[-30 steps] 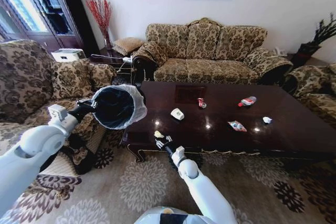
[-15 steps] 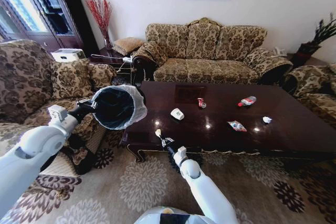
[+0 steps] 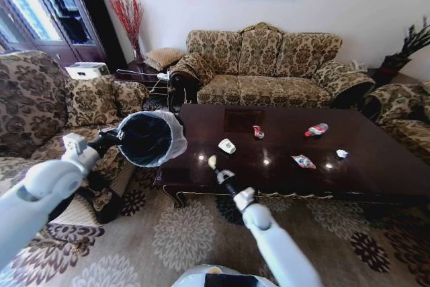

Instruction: Move to the front of the table and place the trash on the table into the trash bin.

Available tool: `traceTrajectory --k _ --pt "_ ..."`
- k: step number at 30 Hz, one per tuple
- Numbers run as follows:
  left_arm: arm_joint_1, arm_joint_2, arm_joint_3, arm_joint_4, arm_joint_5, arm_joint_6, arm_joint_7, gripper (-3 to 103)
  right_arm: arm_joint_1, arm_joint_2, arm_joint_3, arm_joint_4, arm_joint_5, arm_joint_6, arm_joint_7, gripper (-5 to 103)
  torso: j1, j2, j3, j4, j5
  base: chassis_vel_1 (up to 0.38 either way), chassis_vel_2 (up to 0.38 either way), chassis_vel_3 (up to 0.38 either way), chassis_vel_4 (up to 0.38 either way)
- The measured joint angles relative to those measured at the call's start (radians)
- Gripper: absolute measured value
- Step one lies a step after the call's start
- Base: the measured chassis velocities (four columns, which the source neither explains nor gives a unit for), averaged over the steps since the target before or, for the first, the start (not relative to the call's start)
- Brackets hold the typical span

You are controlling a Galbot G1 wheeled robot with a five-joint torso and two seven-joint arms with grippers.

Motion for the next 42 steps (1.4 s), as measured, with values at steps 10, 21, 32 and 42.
traceTrajectory --k 10,21,32,42 --pt "0.019 0.239 0.002 -0.075 -0.236 0.098 -0.07 0 -0.061 -0.16 0.166 0.406 0.34 -0.01 -0.164 0 0.0 0.0 0.0 0.0003 -0.0009 0.0 0.0 0.0 0.0" --pt "0.061 0.306 0.004 -0.209 -0.321 0.128 -0.144 0 -0.026 -0.207 -0.039 0.58 0.388 -0.104 -0.139 0 0.0 0.0 0.0 0.0004 -0.0009 0.0 0.0 0.0 0.0" --pt "0.069 0.322 0.009 -0.362 -0.362 0.158 -0.186 0 -0.02 -0.176 -0.152 0.511 0.233 -0.116 -0.078 0 0.0 0.0 0.0 0.0002 -0.0007 0.0 0.0 0.0 0.0" --pt "0.081 0.313 0.01 -0.374 -0.364 0.163 -0.192 0 -0.035 -0.156 -0.169 0.508 0.205 -0.123 -0.08 24 0.0 0.0 0.0 0.0001 -0.001 0.0 0.0 0.0 0.0"
